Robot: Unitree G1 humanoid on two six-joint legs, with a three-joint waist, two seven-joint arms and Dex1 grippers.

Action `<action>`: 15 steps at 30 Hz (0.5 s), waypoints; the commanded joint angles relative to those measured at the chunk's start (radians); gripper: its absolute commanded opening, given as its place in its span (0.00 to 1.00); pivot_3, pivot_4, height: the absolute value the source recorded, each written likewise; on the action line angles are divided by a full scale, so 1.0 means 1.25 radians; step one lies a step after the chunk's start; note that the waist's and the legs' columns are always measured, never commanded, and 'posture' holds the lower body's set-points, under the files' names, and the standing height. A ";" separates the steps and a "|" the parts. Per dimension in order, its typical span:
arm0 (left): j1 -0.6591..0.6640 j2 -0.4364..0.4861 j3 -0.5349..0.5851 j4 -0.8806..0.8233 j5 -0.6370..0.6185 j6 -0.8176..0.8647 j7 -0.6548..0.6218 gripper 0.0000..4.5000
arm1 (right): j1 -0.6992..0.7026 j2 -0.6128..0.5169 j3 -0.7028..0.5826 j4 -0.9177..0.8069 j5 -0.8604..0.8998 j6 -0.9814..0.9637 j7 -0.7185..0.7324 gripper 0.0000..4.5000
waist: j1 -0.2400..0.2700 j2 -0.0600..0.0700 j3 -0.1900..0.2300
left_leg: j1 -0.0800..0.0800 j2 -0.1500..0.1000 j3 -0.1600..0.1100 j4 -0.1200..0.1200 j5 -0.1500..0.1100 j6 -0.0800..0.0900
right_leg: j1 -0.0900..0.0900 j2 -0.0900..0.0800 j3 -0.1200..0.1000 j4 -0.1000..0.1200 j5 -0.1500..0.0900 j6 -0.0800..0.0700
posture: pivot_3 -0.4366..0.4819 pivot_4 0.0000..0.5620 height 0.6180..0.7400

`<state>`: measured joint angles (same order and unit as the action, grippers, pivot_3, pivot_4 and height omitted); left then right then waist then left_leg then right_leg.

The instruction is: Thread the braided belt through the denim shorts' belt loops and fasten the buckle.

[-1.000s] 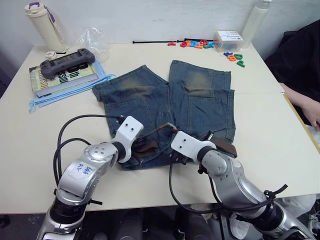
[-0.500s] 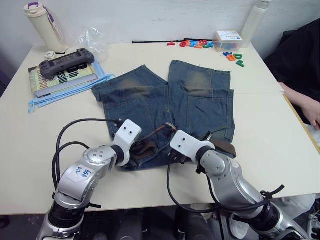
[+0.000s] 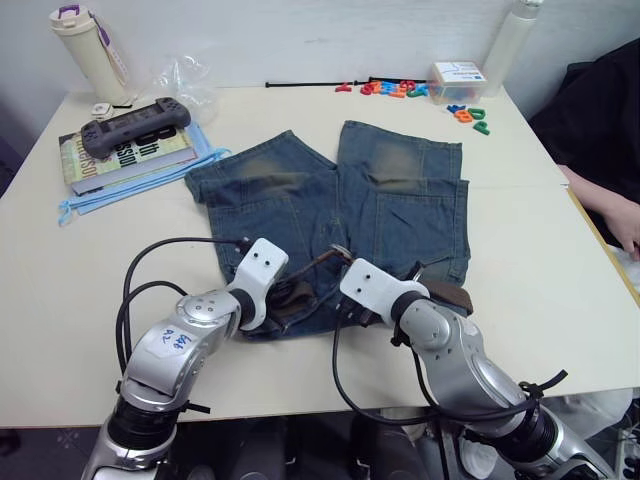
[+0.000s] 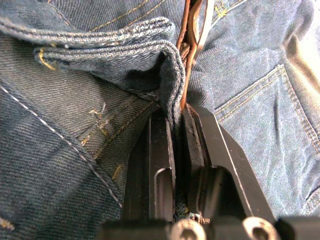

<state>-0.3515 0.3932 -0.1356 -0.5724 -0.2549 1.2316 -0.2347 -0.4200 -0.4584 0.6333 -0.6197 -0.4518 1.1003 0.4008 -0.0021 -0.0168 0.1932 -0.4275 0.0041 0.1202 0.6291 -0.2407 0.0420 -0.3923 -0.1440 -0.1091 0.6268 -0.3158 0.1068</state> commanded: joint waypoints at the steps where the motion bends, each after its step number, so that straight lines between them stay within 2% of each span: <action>1: -0.006 -0.009 0.002 0.021 0.013 0.007 0.017 0.00 | -0.002 0.006 0.002 -0.020 -0.005 -0.003 0.007 0.00 | 0.000 0.000 0.000 | 0.000 0.000 0.000 0.000 0.000 0.000 | 0.000 0.000 0.000 0.000 0.000 0.000 | 0.48 0.27 0.81; 15: -0.040 -0.071 -0.002 0.071 0.027 -0.007 0.040 0.00 | -0.007 0.001 0.009 -0.022 -0.004 -0.009 0.022 0.00 | 0.001 0.000 0.000 | 0.000 0.000 0.000 0.000 0.000 0.000 | 0.000 0.000 0.000 0.001 0.000 0.000 | 0.48 0.27 0.81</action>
<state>-0.4009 0.3117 -0.1259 -0.4976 -0.2278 1.2306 -0.1877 -0.4203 -0.4631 0.6303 -0.6197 -0.4534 1.1008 0.4133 -0.0003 -0.0173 0.1929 -0.4273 0.0039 0.1202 0.6295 -0.2405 0.0422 -0.3920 -0.1442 -0.1097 0.6276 -0.3158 0.1068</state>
